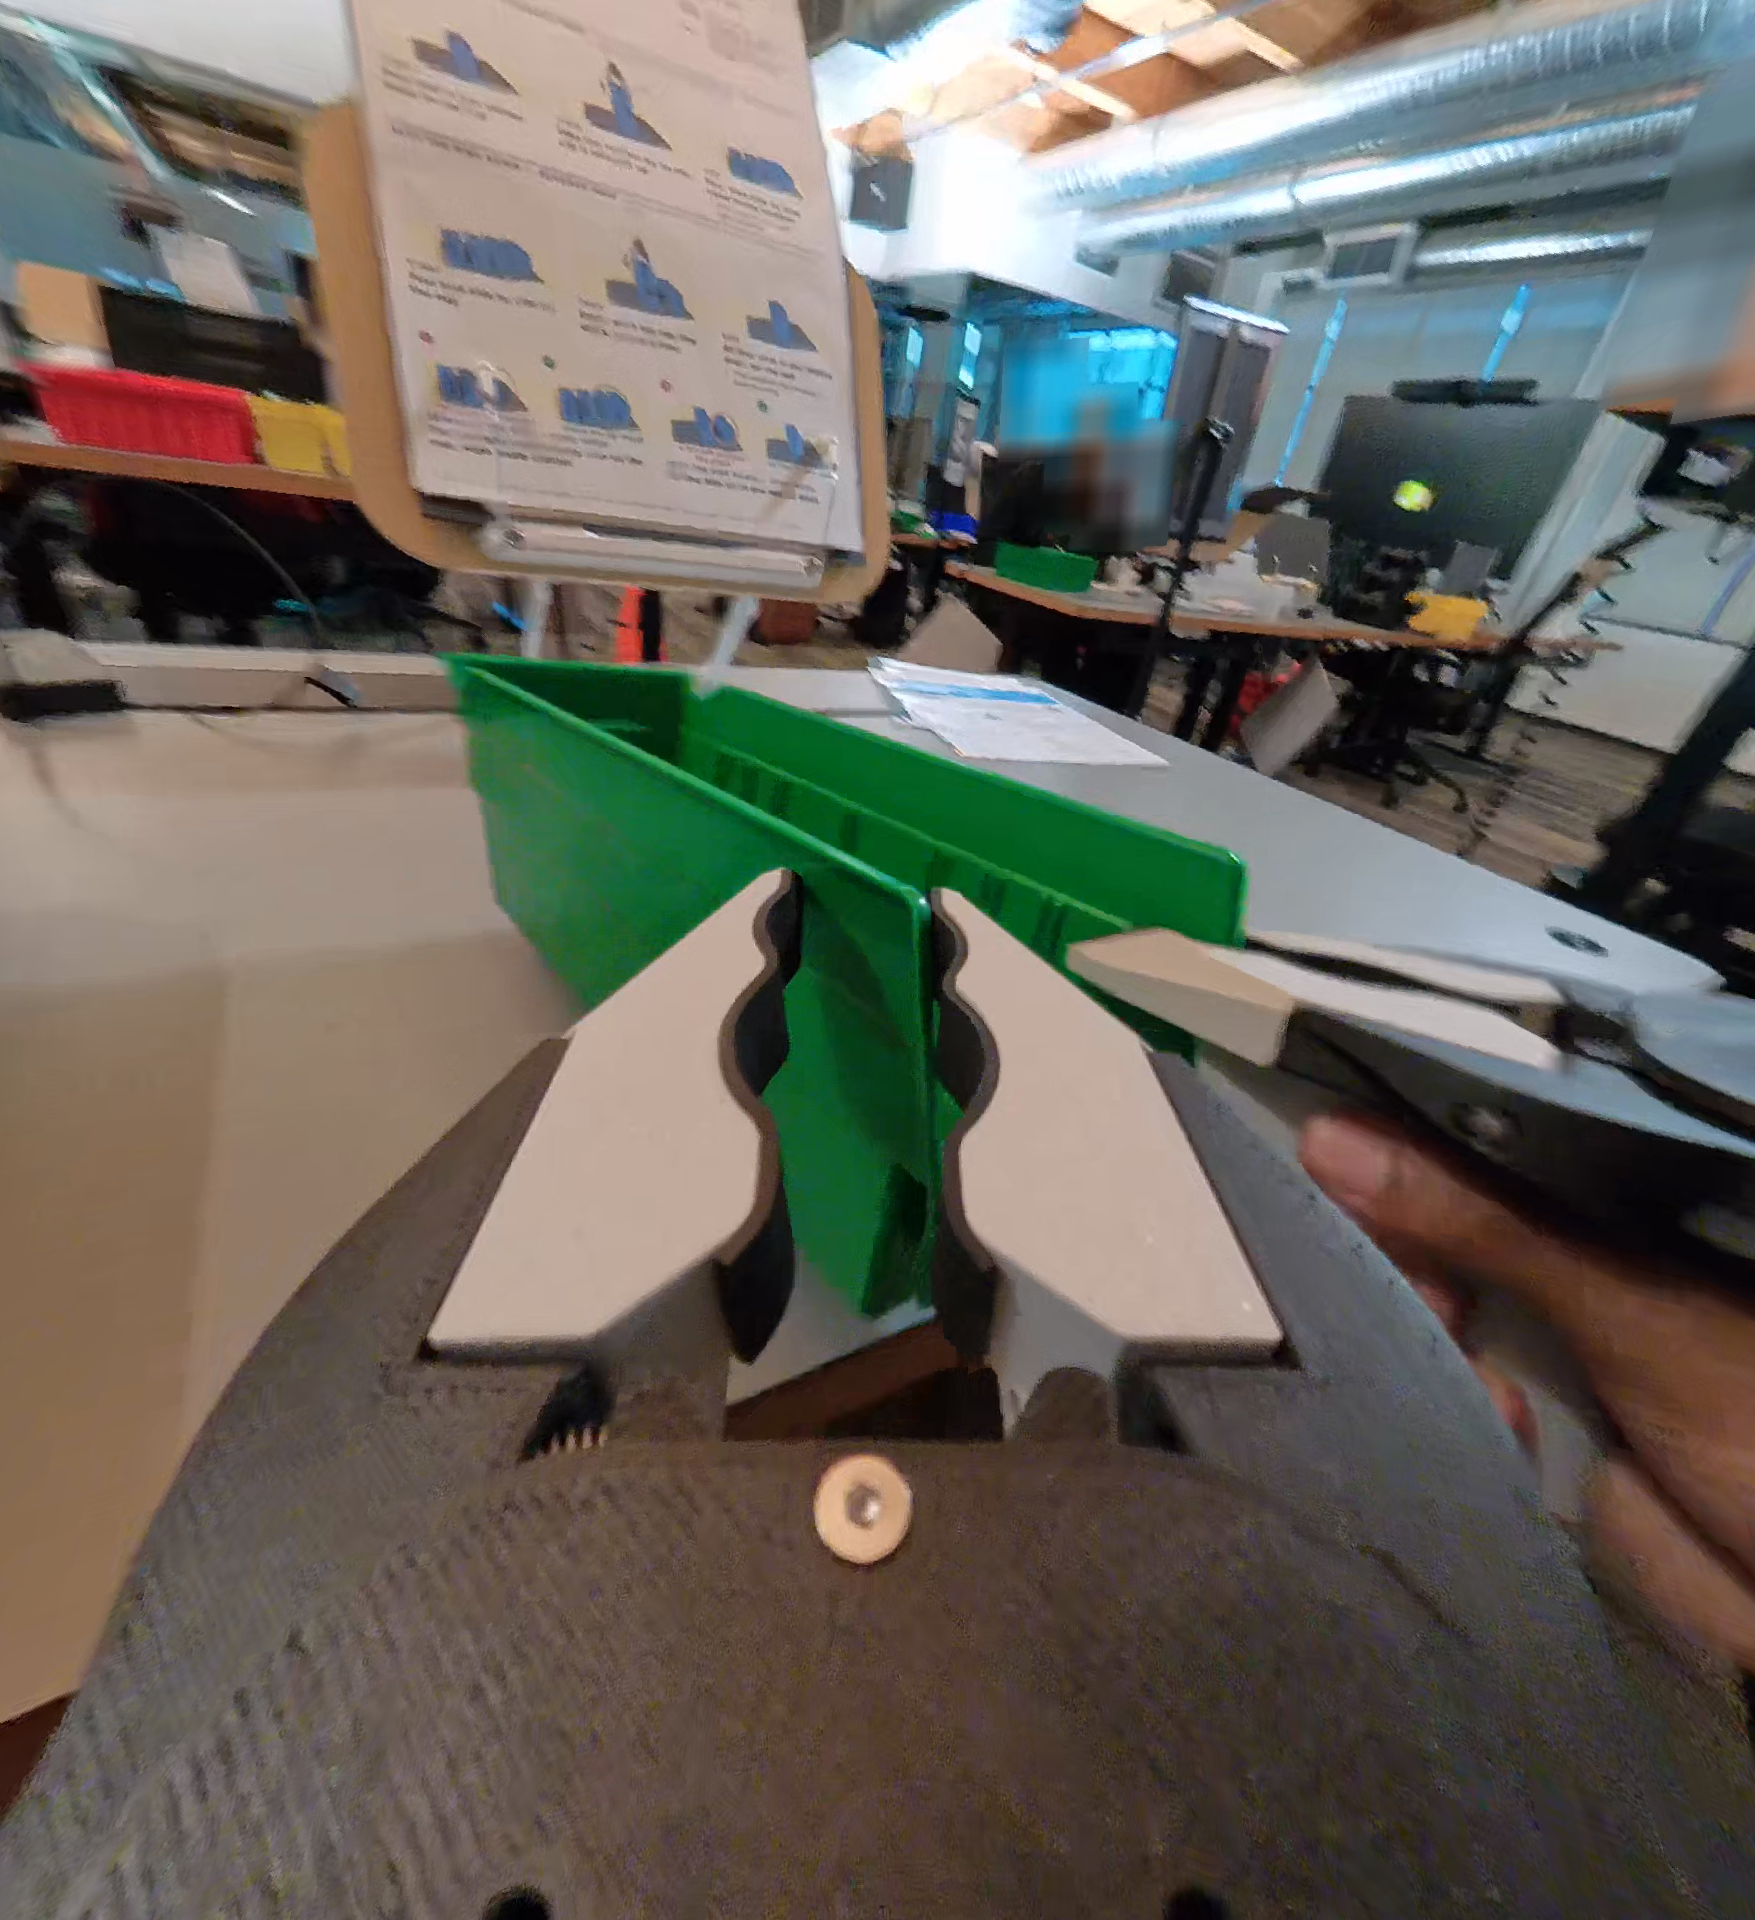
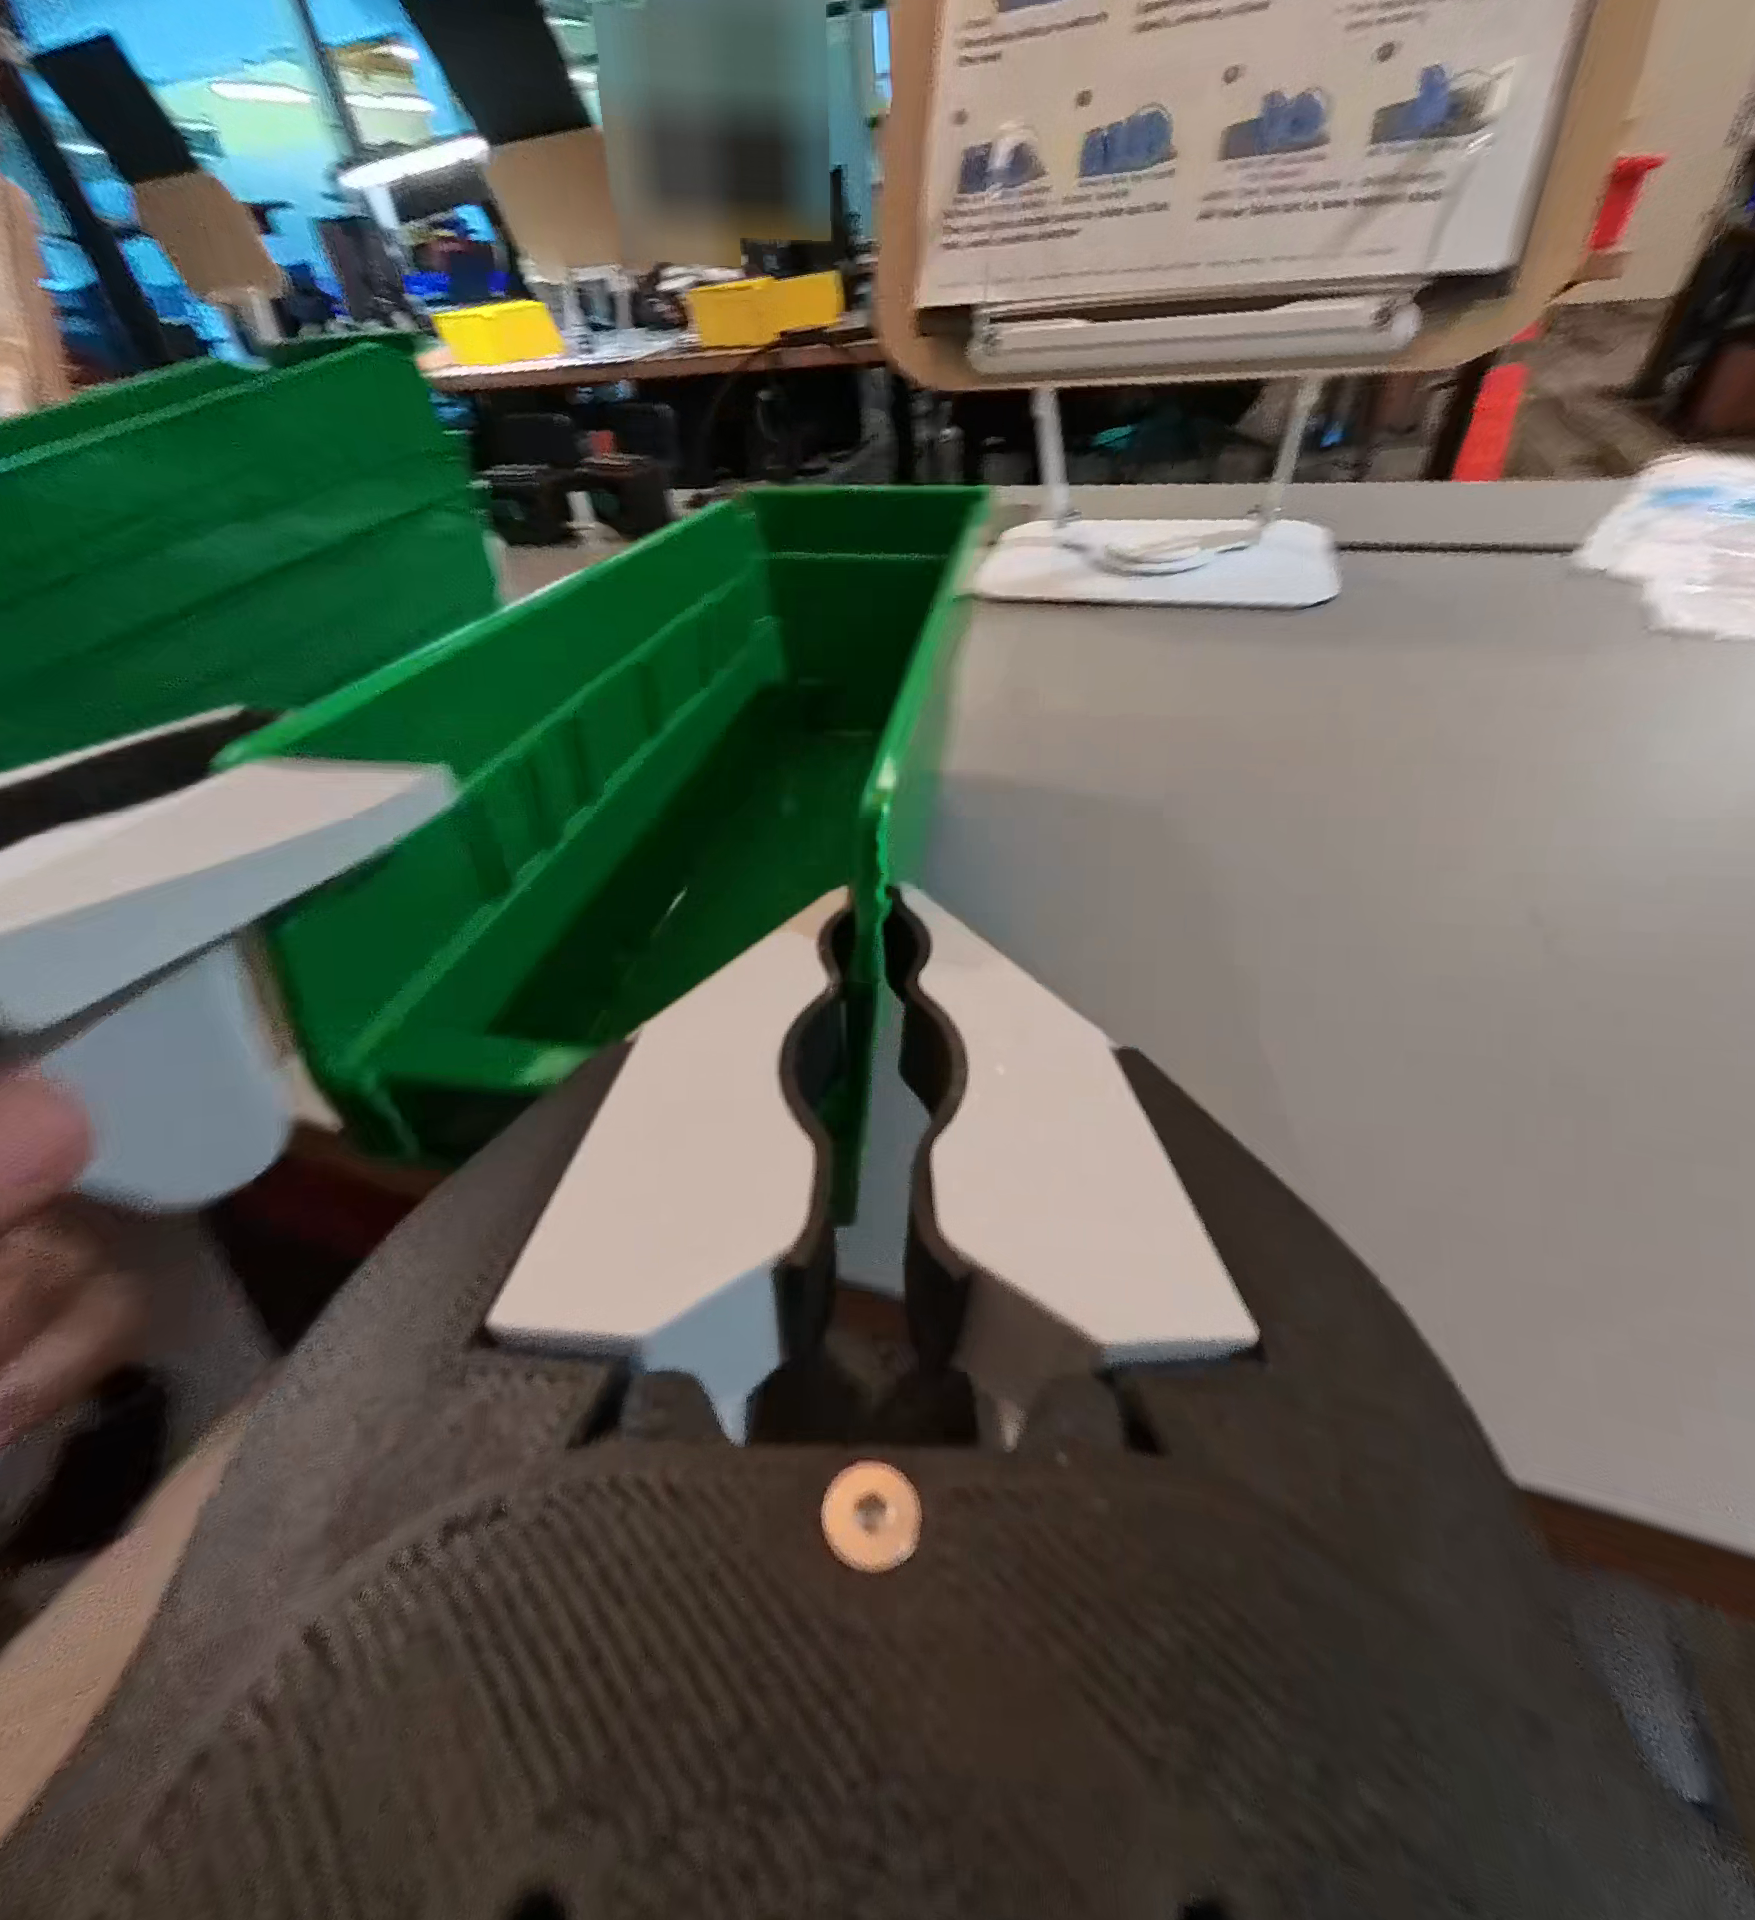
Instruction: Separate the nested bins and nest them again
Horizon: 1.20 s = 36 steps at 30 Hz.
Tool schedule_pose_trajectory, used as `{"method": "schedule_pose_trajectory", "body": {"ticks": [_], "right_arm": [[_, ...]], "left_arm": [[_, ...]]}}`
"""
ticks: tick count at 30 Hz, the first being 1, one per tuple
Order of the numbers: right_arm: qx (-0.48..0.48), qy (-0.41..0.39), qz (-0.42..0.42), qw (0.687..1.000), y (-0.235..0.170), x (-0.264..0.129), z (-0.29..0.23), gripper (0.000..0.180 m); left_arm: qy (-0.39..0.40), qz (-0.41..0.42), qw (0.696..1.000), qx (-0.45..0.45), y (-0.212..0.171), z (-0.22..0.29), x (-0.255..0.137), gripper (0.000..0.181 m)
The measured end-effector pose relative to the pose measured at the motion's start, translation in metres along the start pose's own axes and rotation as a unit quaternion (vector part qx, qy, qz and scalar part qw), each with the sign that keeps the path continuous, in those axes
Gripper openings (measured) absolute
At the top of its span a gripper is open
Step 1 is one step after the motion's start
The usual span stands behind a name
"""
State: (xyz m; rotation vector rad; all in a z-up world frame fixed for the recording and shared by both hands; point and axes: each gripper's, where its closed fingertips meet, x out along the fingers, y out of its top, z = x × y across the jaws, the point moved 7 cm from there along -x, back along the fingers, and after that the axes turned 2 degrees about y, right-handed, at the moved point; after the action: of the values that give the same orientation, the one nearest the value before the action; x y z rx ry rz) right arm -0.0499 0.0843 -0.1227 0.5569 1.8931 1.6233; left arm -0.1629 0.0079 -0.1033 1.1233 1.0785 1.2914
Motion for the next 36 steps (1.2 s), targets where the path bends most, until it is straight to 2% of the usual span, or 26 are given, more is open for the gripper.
{"method": "schedule_pose_trajectory", "body": {"ticks": [1, 3, 5, 10, 14, 18, 25, 36], "right_arm": [[-0.023, -0.020, 0.012, 0.999, 0.004, 0.002, 0.012, 0.000], [-0.047, -0.029, 0.013, 0.998, 0.013, 0.009, 0.038, 0.001], [-0.009, -0.055, 0.013, 0.998, 0.020, 0.011, 0.072, 0.000], [-0.002, -0.132, 0.041, 0.990, 0.030, -0.006, 0.182, 0.000], [0.054, -0.164, 0.063, 0.983, 0.022, -0.027, 0.265, 0.002], [0.080, -0.158, 0.072, 0.982, 0.008, -0.042, 0.312, 0.001], [0.118, -0.169, 0.066, 0.976, -0.014, -0.051, 0.350, 0.002], [0.114, -0.186, 0.060, 0.974, -0.014, -0.054, 0.351, 0.003]], "left_arm": [[-0.030, -0.024, 0.999, -0.007, -0.004, 0.006, 0.002, 0.026], [-0.065, -0.068, 0.995, -0.033, -0.010, 0.018, 0.004, 0.027], [-0.089, -0.067, 0.993, -0.035, -0.011, 0.029, 0.002, 0.023], [-0.100, -0.054, 0.993, 0.011, -0.013, 0.038, -0.002, 0.020], [-0.105, -0.074, 0.991, -0.024, -0.019, 0.033, 0.001, 0.020], [-0.098, -0.083, 0.991, -0.049, -0.022, 0.025, 0.002, 0.019], [-0.067, -0.084, 0.993, -0.055, -0.025, 0.009, -0.003, 0.011], [-0.075, -0.078, 0.992, -0.068, -0.023, 0.010, -0.007, 0.016]]}}
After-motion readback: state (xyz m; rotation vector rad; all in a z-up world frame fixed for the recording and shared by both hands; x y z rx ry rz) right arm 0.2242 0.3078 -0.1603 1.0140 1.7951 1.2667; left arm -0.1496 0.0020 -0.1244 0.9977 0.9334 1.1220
